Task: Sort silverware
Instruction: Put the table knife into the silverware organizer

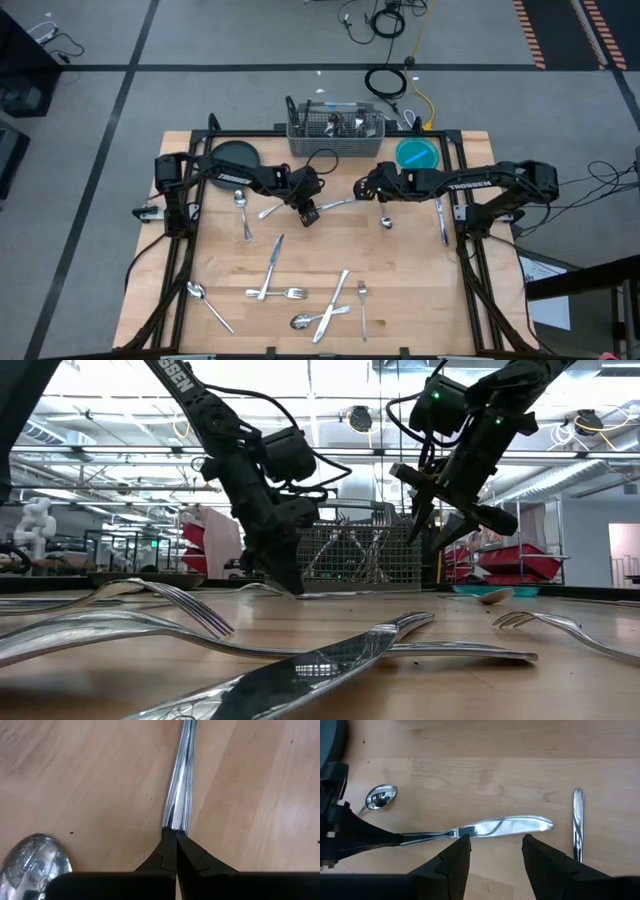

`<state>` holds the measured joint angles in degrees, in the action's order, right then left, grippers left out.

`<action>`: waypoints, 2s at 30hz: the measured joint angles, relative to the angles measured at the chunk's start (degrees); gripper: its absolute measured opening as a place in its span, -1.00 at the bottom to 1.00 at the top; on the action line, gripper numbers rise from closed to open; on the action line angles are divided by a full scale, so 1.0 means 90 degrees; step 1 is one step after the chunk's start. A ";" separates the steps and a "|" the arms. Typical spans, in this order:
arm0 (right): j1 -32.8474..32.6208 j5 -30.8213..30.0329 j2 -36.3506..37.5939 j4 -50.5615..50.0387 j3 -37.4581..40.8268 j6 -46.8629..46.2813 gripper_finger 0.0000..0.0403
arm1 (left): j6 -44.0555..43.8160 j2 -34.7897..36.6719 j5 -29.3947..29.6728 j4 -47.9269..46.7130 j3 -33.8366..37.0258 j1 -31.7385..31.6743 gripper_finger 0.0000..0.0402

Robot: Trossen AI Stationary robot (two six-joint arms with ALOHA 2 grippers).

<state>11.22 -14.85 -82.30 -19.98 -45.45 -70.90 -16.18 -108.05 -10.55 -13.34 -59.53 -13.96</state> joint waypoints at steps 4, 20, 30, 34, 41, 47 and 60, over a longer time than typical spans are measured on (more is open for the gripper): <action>0.0062 0.0014 0.0000 -0.0165 0.0000 -0.0227 -0.16 | 0.0009 -0.0010 0.0000 -0.0019 0.0000 0.0002 -1.00; 0.0707 0.1137 -0.0917 0.0090 0.0005 -0.0651 0.31 | 0.0045 -0.0034 0.0008 -0.0068 0.0015 0.0007 -1.00; 0.0900 0.1376 -0.1220 0.0203 -0.0002 -0.0740 0.32 | 0.0050 -0.0041 0.0049 -0.0066 0.0024 0.0007 -1.00; 0.1041 0.1560 -0.1347 0.0346 -0.0015 -0.0728 0.33 | 0.0045 -0.0041 0.0051 -0.0045 0.0082 0.0007 -1.00; 0.1392 0.1774 -0.1387 0.0363 -0.0012 -0.0713 0.32 | 0.0043 -0.0039 0.0053 -0.0017 0.0141 0.0007 -1.00; 0.1730 0.1960 -0.1392 0.0387 -0.0010 -0.0589 0.32 | 0.0045 -0.0041 0.0056 0.0046 0.0153 0.0007 -1.00; 0.1916 0.2109 -0.1438 0.0606 0.0000 -0.0213 0.32 | 0.0164 -0.0114 0.0052 0.0150 0.0145 0.0007 -1.00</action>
<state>28.47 4.13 -95.24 -14.52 -45.45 -72.81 -14.70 -109.07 -10.08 -11.99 -58.22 -13.89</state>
